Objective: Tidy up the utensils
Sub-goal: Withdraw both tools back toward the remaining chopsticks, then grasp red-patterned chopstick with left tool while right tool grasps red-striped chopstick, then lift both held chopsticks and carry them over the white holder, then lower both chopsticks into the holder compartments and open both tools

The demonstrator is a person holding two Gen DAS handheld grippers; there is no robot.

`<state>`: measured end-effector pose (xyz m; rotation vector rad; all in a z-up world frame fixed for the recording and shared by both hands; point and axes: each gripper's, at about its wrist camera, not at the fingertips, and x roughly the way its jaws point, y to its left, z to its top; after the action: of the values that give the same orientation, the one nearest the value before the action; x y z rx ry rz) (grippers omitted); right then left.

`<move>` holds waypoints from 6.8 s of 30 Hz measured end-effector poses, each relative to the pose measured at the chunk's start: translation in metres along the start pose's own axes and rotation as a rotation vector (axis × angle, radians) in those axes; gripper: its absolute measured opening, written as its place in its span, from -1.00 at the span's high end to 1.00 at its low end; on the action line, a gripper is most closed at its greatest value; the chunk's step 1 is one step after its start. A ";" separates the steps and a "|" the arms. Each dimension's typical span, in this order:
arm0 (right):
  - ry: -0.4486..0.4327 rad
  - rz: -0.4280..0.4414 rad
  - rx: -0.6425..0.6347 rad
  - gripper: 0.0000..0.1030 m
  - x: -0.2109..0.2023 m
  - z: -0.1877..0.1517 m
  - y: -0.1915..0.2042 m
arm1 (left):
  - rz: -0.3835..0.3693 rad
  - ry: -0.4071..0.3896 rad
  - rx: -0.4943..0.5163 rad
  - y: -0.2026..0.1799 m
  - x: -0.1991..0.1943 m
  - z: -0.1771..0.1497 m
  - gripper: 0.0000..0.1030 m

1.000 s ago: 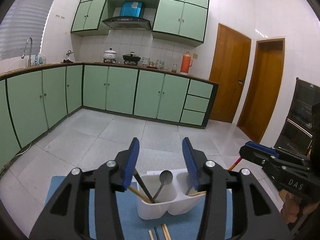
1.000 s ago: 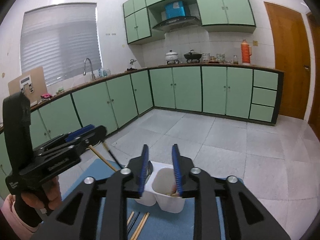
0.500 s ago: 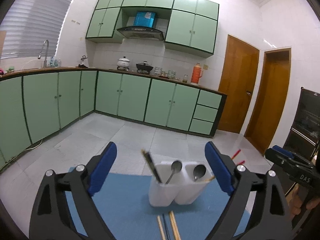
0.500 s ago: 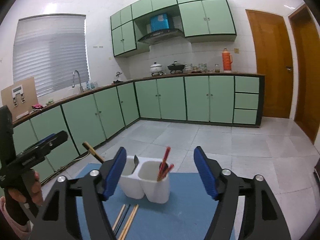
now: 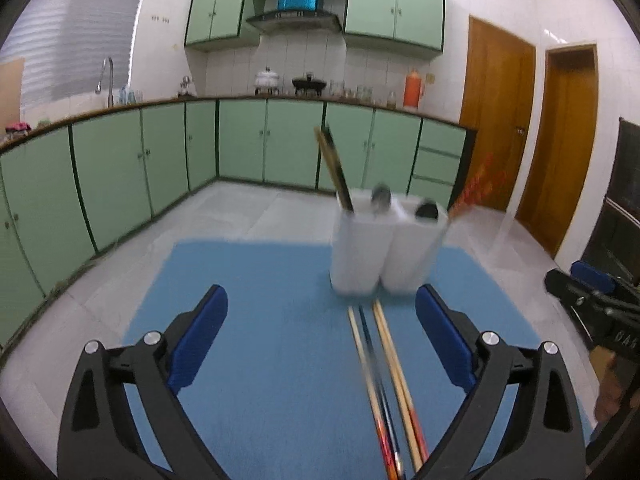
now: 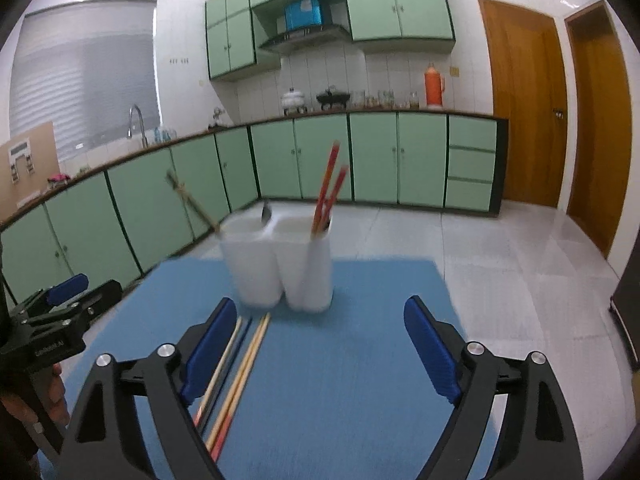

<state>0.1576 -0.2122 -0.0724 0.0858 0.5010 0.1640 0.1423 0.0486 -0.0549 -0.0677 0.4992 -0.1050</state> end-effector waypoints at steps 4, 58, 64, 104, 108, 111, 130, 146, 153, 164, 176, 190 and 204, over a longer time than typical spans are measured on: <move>0.063 0.003 0.001 -0.61 0.005 -0.029 0.012 | 0.006 0.061 0.008 0.000 -0.003 -0.028 -0.79; 0.361 0.085 -0.050 0.58 0.016 -0.120 0.046 | -0.119 0.381 0.085 -0.017 -0.013 -0.122 -0.55; 0.361 0.089 -0.049 0.58 0.017 -0.120 0.046 | -0.075 0.413 0.116 -0.024 -0.002 -0.128 -0.51; 0.355 0.111 -0.029 0.58 0.014 -0.121 0.041 | -0.025 0.414 0.086 -0.024 0.003 -0.122 -0.44; 0.357 0.118 -0.036 0.58 0.014 -0.121 0.043 | -0.028 0.403 0.066 -0.024 0.001 -0.122 -0.12; 0.361 0.118 -0.041 0.58 0.015 -0.121 0.045 | -0.035 0.400 0.064 -0.027 0.003 -0.121 0.06; 0.375 0.090 -0.076 0.89 0.022 -0.120 0.054 | -0.059 0.396 0.052 -0.037 0.006 -0.122 0.90; 0.153 0.081 -0.095 0.89 -0.036 -0.050 0.032 | -0.046 0.169 0.110 -0.029 -0.058 -0.042 0.90; 0.051 0.115 -0.056 0.89 -0.055 -0.005 0.023 | -0.072 0.060 0.109 -0.033 -0.078 0.004 0.90; -0.007 0.154 -0.047 0.89 -0.059 0.044 0.017 | -0.078 0.037 0.157 -0.044 -0.078 0.044 0.90; -0.017 0.170 -0.075 0.89 -0.056 0.056 0.016 | -0.086 0.023 0.150 -0.040 -0.078 0.062 0.90; -0.127 0.197 -0.110 0.89 -0.067 0.110 0.023 | -0.092 -0.107 0.119 -0.040 -0.092 0.102 0.90; -0.234 0.194 -0.102 0.89 -0.034 0.196 0.032 | -0.091 -0.167 0.068 -0.041 -0.041 0.155 0.90</move>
<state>0.2192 -0.1952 0.1188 0.0532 0.2495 0.3644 0.1774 0.0184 0.1047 -0.0326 0.3259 -0.2035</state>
